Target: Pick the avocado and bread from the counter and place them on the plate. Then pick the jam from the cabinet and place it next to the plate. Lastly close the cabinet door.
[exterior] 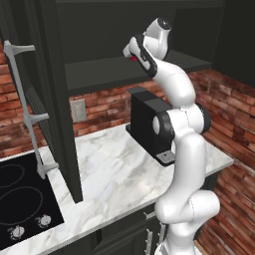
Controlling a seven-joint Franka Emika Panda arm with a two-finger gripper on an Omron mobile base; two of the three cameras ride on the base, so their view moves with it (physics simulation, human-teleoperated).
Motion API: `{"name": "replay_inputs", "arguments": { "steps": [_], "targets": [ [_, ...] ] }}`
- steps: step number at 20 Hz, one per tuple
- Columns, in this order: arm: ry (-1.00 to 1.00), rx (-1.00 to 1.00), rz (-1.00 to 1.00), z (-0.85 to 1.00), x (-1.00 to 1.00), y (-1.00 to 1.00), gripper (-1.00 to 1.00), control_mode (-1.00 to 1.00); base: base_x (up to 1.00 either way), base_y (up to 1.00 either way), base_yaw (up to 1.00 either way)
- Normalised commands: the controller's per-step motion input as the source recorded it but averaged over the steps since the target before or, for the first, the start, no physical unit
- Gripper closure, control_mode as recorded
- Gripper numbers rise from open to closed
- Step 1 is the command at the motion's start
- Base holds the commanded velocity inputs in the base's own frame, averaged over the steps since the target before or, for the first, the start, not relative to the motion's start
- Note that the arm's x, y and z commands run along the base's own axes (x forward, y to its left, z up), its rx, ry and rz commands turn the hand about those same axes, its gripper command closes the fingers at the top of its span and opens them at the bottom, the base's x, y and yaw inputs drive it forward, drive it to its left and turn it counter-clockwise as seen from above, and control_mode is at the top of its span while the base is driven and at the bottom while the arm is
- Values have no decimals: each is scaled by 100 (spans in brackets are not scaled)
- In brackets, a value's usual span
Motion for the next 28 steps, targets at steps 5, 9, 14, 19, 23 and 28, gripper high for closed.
{"name": "replay_inputs", "arguments": {
  "steps": [5,9,14,19,23,28],
  "targets": [
    [0,-6,0,0,18,19,-100,-100,0,0,0],
    [0,-5,0,0,13,12,100,-100,0,0,0],
    [-10,-1,-4,-11,-84,-73,100,-100,0,0,0],
    [-21,0,-7,-26,-100,-97,100,-100,0,0,0],
    [-35,0,-9,-45,-100,-85,100,-100,0,0,0],
    [-88,-13,0,-63,-96,-14,100,-100,0,0,0]
  ]
}}
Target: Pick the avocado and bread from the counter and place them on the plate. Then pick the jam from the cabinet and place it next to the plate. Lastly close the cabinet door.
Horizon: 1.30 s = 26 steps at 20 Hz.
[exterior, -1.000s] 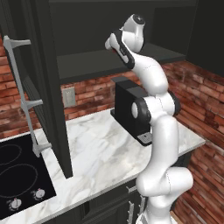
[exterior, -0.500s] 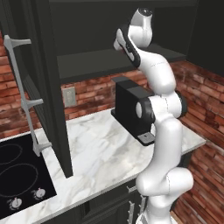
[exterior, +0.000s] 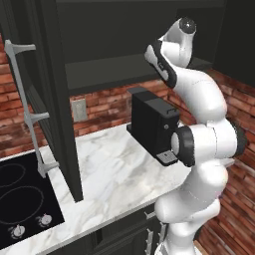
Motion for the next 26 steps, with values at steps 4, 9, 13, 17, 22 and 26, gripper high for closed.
{"name": "replay_inputs", "arguments": {
  "steps": [4,9,13,17,22,26],
  "targets": [
    [-96,-7,6,-23,-71,6,100,-100,0,0,0],
    [-29,4,0,82,-96,0,100,-100,0,0,0],
    [-1,15,-2,99,-100,0,100,-100,0,0,0],
    [2,21,-7,80,-100,0,100,-100,0,0,0],
    [13,12,-9,21,-100,0,100,-100,0,0,0],
    [18,5,-6,-2,-100,0,100,-100,0,0,0]
  ]
}}
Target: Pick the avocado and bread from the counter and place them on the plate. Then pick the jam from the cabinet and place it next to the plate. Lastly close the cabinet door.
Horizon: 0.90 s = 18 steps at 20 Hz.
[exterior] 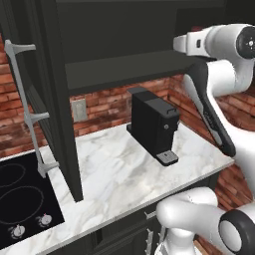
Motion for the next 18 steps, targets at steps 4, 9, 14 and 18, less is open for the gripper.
{"name": "replay_inputs", "arguments": {
  "steps": [4,9,14,18],
  "targets": [
    [14,7,-4,-16,-100,-3,100,-100,0,0,0],
    [6,6,-2,-46,-99,0,100,-100,0,0,0],
    [5,1,3,-65,-75,0,100,-100,0,0,0],
    [10,0,14,-54,-38,2,100,-100,0,0,0]
  ]
}}
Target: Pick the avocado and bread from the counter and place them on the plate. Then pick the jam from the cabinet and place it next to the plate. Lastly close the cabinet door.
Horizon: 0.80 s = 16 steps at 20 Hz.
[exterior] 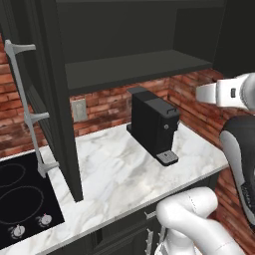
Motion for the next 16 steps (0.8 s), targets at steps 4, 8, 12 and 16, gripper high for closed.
{"name": "replay_inputs", "arguments": {
  "steps": [4,8,12,16],
  "targets": [
    [15,0,22,-42,-12,8,100,-100,0,0,0],
    [16,0,22,-32,0,20,100,-100,0,0,0],
    [11,0,17,-30,0,27,100,-100,0,0,0],
    [5,0,5,-37,0,35,100,-100,0,0,0]
  ]
}}
